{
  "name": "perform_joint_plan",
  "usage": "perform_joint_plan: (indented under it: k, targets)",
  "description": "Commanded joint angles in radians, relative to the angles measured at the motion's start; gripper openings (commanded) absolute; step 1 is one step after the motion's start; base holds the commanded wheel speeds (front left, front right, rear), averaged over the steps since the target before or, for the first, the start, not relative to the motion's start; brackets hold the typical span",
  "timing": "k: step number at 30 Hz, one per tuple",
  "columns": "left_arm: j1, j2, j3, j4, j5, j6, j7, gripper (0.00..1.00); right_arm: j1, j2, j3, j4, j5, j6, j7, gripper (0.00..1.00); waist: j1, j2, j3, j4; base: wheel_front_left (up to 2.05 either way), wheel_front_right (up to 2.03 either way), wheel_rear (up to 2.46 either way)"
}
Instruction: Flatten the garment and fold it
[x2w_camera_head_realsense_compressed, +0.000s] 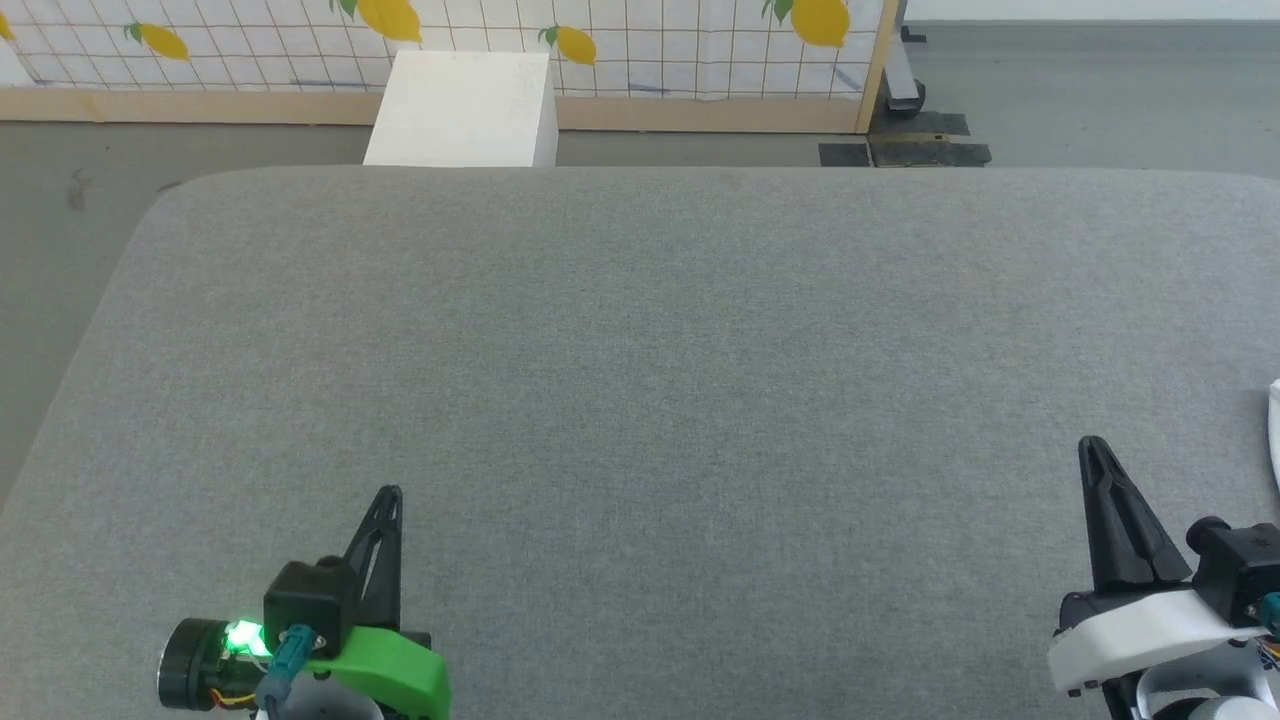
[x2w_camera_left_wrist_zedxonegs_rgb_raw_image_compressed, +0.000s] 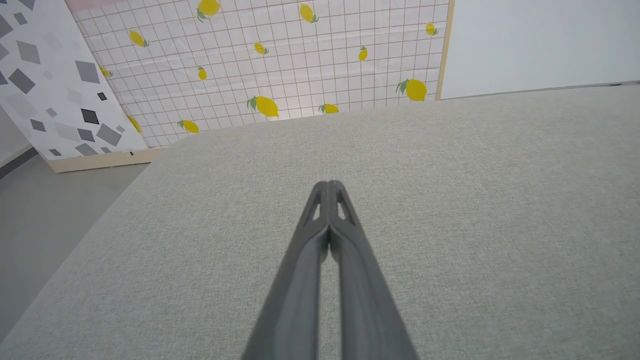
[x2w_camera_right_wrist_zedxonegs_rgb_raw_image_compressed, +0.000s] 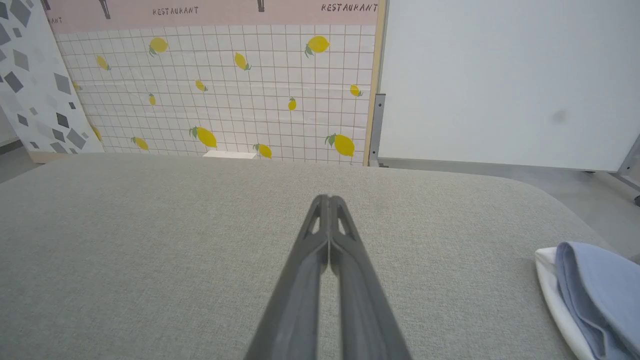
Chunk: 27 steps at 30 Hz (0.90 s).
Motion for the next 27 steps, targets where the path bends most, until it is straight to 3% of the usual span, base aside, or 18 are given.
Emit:
perform_joint_plan:
  k: [1,27]
  targets:
    - [0.0,-0.009,0.011,-0.002,0.012,-0.006,0.003,0.0,-0.003,0.002,0.004,0.001,-0.005,0.0,0.005,0.0,0.0,0.0,-0.001,0.0,0.0,0.0,0.0]
    - [-0.002,-0.07,0.082,-0.011,0.071,-0.045,0.045,0.0,-0.015,0.012,0.027,0.006,-0.024,0.0,0.03,0.0,0.0,0.0,-0.012,0.005,0.0,0.0,0.0]
